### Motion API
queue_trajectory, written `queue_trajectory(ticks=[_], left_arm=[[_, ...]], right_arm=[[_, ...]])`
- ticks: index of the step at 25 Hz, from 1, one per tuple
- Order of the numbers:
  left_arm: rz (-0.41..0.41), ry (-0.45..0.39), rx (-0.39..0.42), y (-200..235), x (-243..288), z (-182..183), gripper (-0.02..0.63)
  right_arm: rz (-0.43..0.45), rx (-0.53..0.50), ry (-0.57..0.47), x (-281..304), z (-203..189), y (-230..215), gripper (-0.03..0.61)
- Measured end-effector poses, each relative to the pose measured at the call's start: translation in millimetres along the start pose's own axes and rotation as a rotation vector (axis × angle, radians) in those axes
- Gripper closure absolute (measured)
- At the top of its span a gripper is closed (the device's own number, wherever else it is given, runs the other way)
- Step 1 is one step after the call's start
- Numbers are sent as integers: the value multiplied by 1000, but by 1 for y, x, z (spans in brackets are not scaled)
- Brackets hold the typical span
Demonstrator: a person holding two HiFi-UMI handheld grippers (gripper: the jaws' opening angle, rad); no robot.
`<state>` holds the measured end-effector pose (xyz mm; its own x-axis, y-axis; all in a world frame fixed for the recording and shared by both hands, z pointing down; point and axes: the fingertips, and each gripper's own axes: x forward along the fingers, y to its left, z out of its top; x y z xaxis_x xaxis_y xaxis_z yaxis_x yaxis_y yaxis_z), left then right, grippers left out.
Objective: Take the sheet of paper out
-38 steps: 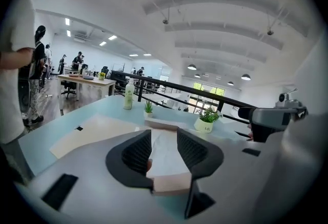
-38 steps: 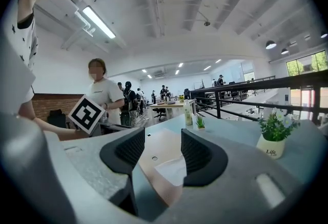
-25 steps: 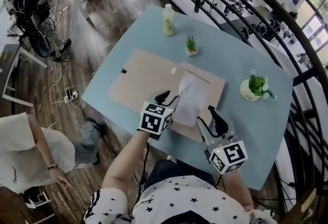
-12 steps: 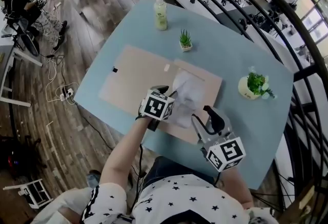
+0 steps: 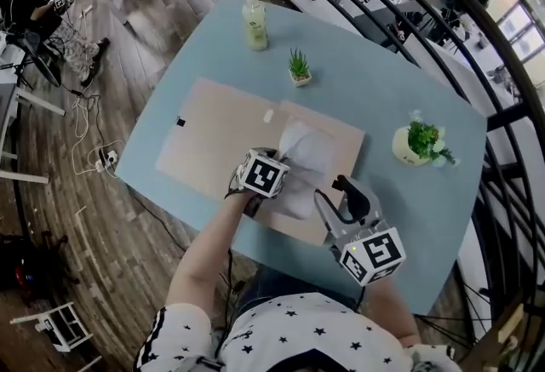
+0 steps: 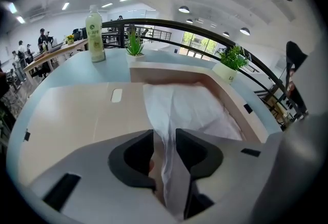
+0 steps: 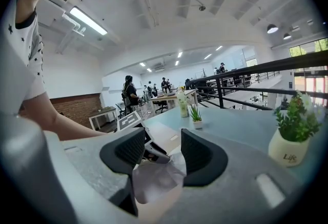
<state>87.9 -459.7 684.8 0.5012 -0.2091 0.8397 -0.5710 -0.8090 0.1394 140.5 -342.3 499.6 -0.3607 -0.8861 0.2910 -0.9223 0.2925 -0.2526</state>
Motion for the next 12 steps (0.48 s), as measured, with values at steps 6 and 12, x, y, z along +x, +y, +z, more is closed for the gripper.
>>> queue_trajectory(ticks=[6, 12], left_arm=[[23, 15, -14, 2, 2, -1, 524], [61, -30, -1, 9, 2, 6, 573]], right_arm=[[8, 0, 4, 1, -3, -2, 374], [0, 5, 9, -1, -7, 1, 374]])
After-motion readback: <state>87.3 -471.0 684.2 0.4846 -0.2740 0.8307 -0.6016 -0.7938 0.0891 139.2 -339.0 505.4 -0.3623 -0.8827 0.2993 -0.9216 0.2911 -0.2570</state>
